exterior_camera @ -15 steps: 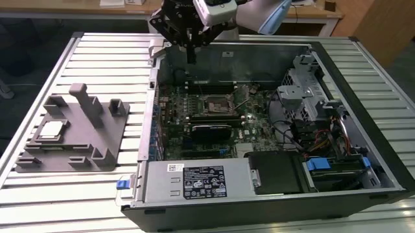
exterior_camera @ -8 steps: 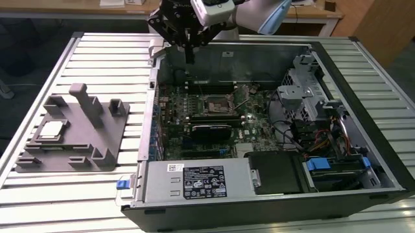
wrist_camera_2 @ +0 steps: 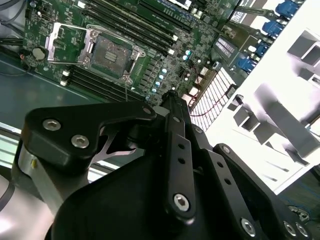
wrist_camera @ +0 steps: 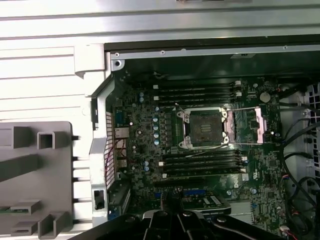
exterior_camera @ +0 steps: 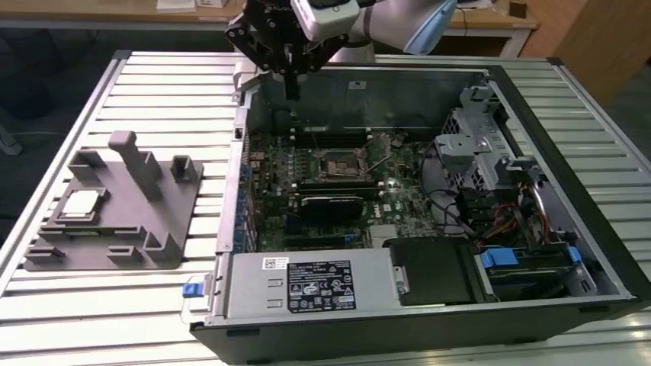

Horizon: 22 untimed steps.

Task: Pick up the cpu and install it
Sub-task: 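Reach for the cpu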

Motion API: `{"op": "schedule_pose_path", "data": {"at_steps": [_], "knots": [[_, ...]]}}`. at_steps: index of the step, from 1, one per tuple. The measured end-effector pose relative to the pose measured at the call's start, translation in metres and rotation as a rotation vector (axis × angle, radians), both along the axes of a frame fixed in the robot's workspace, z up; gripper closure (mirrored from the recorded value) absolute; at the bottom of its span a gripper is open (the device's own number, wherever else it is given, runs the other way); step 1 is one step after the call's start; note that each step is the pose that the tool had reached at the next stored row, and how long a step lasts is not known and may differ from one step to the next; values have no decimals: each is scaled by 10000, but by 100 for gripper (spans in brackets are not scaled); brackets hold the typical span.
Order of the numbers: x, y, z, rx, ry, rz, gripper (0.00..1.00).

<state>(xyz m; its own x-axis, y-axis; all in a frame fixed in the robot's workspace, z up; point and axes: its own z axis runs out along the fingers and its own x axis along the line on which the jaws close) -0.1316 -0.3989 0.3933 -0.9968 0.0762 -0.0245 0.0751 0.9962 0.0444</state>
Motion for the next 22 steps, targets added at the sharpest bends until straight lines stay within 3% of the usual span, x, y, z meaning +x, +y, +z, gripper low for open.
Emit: {"op": "schedule_pose_path", "data": {"at_steps": [22], "knots": [[-310,0,0,-1,-8,0,89]]}}
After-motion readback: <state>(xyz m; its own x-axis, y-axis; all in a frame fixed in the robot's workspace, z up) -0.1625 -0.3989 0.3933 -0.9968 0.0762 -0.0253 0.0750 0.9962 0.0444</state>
